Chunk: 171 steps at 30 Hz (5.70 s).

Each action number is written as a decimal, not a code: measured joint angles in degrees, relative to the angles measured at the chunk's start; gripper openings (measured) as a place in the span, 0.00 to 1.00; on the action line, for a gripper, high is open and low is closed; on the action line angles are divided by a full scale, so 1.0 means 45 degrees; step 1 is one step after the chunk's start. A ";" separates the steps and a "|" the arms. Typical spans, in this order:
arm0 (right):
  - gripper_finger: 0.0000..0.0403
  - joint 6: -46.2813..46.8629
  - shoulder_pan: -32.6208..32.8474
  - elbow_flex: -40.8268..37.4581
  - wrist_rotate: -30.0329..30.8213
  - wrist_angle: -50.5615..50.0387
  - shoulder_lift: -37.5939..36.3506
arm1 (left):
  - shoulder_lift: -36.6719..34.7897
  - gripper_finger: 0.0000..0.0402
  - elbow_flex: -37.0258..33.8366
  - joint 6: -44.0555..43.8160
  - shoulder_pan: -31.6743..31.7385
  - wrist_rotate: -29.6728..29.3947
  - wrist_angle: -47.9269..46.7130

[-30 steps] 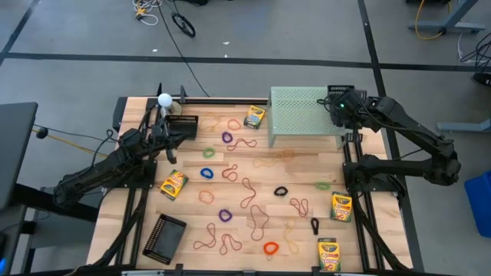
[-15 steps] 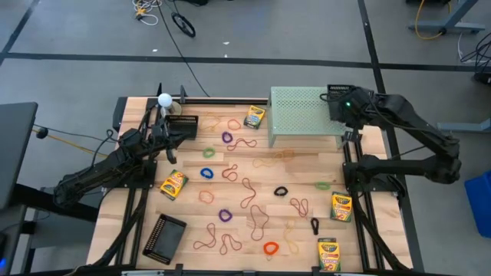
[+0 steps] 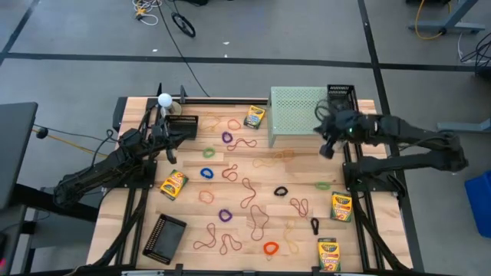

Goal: Pick & Place Office Desk Supplies
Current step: Put the top black basket on the shelf

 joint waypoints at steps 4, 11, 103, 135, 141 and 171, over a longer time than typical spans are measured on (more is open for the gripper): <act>0.02 0.1011 0.1824 -0.1375 0.0208 0.2887 0.0161 | 0.0000 0.02 0.0000 -0.0004 0.0004 0.0003 -0.0001; 0.01 0.2002 0.4428 -0.3973 0.1293 0.8258 0.1043 | 0.0000 0.02 0.0000 -0.0004 0.0004 -0.0001 0.0004; 0.02 0.3634 0.5600 -0.4675 0.2336 1.5237 0.7563 | 1.1899 0.36 0.6407 -0.3303 0.0045 -0.3775 -0.5921; 0.02 0.3304 0.5649 -0.4675 0.1754 1.5310 0.7538 | 1.5366 0.02 0.9925 -0.1344 -0.4201 -0.2641 -0.7931; 0.02 0.3750 0.6186 -0.4675 0.0755 1.4758 0.7160 | 1.5809 0.02 0.9824 -0.1604 -0.7260 -0.2051 -0.4755; 0.02 0.6771 1.0821 -0.4665 0.5527 1.1512 0.5105 | 2.4579 0.18 1.5271 -0.1933 -0.8671 -0.2140 -0.1777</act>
